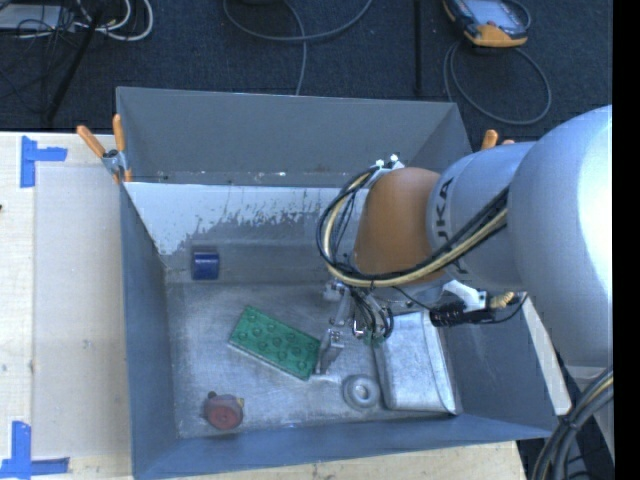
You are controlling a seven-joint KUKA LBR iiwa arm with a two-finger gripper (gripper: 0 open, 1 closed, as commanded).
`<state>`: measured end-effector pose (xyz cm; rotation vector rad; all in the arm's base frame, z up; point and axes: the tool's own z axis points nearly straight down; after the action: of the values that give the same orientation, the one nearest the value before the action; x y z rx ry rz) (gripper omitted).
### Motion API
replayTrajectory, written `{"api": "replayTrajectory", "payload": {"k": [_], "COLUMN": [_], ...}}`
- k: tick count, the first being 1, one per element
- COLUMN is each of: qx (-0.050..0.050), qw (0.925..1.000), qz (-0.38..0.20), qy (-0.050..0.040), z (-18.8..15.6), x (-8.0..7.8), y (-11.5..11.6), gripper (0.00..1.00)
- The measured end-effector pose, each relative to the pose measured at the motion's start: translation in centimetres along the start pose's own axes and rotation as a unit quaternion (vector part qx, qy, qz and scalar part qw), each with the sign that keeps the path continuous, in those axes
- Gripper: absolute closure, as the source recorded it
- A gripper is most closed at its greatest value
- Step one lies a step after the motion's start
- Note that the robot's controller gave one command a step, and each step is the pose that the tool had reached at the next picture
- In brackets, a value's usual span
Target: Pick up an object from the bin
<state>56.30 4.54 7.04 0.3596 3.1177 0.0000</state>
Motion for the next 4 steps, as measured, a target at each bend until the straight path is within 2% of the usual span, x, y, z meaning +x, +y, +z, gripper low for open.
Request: {"api": "replayTrajectory", "payload": {"k": [1, 2, 3, 4], "qx": [-0.001, -0.002, -0.001, -0.001], "qw": [0.9999, 0.9997, 0.9997, 0.9997], "qz": [-0.016, 0.025, 0.024, 0.023], "qy": [-0.0012, -0.0006, 0.0025, 0.0004], "z": [-0.2, -0.1, -0.3, -0.2], "x": [1.4, 3.9, 3.9, 3.9], "y": [5.2, 11.4, 11.3, 11.2], "gripper": [0.0, 0.0, 1.0, 0.0]}}
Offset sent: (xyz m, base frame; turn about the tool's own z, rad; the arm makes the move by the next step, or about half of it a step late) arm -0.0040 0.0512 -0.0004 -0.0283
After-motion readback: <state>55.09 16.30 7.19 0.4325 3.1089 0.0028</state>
